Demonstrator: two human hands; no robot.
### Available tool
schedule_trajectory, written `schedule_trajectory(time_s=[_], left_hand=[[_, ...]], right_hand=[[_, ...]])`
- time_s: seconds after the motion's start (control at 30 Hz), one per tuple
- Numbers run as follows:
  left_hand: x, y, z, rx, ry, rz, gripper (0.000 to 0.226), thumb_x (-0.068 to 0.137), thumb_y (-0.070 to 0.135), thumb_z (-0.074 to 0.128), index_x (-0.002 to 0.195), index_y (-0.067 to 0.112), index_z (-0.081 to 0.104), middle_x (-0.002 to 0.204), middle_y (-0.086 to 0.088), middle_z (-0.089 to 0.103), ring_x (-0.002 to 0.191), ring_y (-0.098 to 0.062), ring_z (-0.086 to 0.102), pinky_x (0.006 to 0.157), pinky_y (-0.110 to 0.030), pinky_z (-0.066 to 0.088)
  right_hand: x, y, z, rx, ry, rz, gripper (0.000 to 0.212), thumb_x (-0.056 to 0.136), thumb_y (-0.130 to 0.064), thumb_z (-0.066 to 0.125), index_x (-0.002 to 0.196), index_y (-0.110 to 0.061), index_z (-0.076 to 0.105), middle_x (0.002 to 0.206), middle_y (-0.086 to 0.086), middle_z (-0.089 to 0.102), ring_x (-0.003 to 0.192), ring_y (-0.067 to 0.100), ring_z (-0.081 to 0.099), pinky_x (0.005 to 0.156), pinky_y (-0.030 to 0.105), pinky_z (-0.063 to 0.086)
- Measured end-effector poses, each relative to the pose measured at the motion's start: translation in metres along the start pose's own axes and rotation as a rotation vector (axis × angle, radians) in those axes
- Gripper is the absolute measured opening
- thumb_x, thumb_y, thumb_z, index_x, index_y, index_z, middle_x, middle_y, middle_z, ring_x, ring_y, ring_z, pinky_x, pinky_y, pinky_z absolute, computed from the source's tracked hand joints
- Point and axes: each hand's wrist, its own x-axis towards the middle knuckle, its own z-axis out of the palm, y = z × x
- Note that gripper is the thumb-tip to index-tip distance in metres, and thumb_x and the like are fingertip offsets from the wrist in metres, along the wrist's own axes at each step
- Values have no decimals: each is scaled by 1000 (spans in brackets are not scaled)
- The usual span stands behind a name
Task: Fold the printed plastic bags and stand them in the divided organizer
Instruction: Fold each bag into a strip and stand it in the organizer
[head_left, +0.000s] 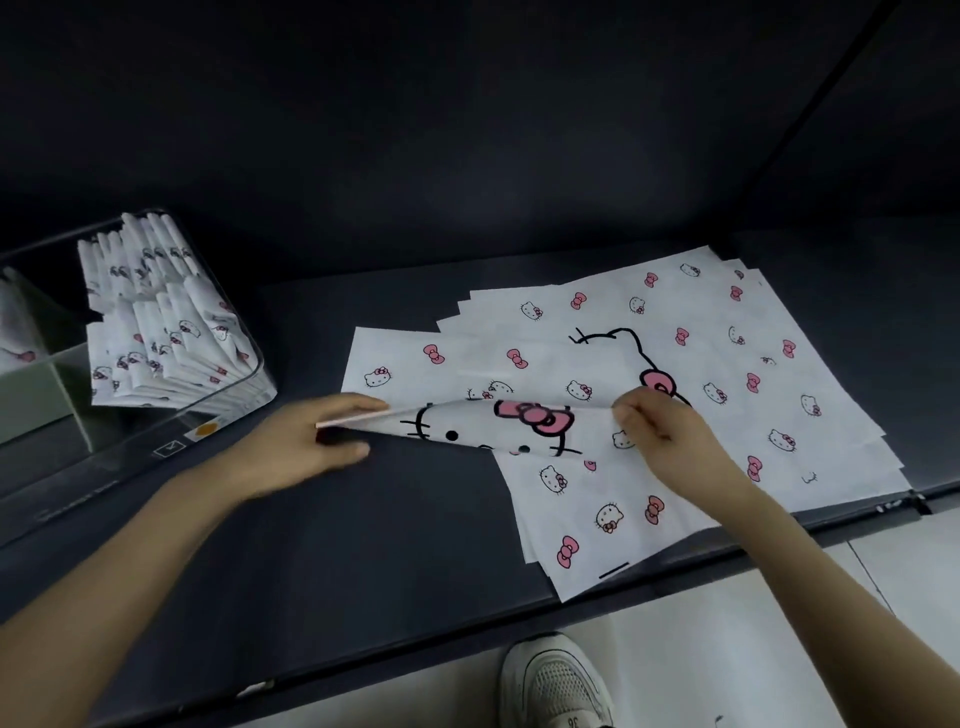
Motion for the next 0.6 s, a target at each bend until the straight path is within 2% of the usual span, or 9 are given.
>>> schedule_trajectory(time_s=[0.07, 0.13, 0.2, 0.23, 0.27, 0.3, 0.37, 0.47, 0.6], left_hand=[[9, 2, 4, -158, 147, -69, 14, 94, 26, 60, 98, 38, 66, 106, 16, 68, 104, -8, 61, 97, -27, 42], [17, 3, 10, -215, 240, -123, 17, 97, 25, 53, 93, 34, 66, 92, 23, 67, 98, -6, 63, 93, -29, 45], [24, 3, 12, -235, 285, -142, 18, 98, 27, 51, 92, 34, 66, 86, 28, 68, 95, -3, 63, 90, -29, 46], [27, 1, 13, -225, 296, -154, 18, 98, 29, 51, 93, 31, 67, 90, 25, 70, 95, -5, 63, 90, -31, 47], [31, -1, 13, -194, 310, -167, 20, 98, 31, 50, 94, 25, 69, 94, 16, 72, 94, -10, 64, 90, -34, 47], [34, -3, 15, -127, 332, -178, 26, 99, 33, 48, 94, 17, 69, 93, 7, 72, 92, -16, 64, 86, -36, 47], [40, 0, 19, 42, 409, -207, 38, 99, 36, 46, 83, 5, 61, 77, -5, 65, 79, -26, 59, 69, -36, 42], [47, 5, 28, 226, 565, -233, 43, 98, 35, 47, 65, 8, 44, 58, -4, 49, 61, -25, 49, 53, -33, 27], [52, 0, 36, 328, 753, -148, 33, 93, 24, 61, 68, 4, 56, 59, -3, 48, 50, -24, 45, 45, -24, 23]], right_hand=[[10, -5, -6, 179, 12, 94, 17, 97, -19, 53, 81, -19, 58, 70, -4, 53, 52, -3, 45, 51, 9, 35], [14, 0, -13, 337, -63, 179, 6, 92, -22, 61, 92, -17, 64, 84, -3, 63, 61, -7, 56, 59, 8, 41], [17, 10, -17, 438, -158, 255, 16, 87, -18, 67, 103, -16, 67, 100, -2, 71, 85, 6, 68, 78, 20, 49], [19, 17, -15, 458, -145, 288, 20, 85, -18, 70, 103, -11, 67, 99, -1, 72, 88, 14, 68, 82, 27, 49], [22, 21, -12, 456, -89, 320, 26, 83, -22, 73, 96, -1, 65, 90, 1, 69, 81, 20, 65, 80, 31, 47], [27, 23, -8, 441, -8, 353, 37, 81, -26, 74, 83, 7, 56, 78, 7, 59, 70, 23, 55, 73, 32, 41], [37, 21, 3, 350, 146, 392, 42, 83, -20, 72, 65, -3, 38, 65, 10, 36, 62, 21, 33, 63, 30, 28], [52, 12, 15, 144, 263, 402, 48, 84, -15, 66, 58, -16, 26, 56, 3, 25, 57, 20, 22, 55, 31, 16], [56, 11, 22, -115, 346, 305, 50, 90, -20, 60, 59, -18, 21, 51, -3, 22, 57, 21, 20, 51, 32, 18]])
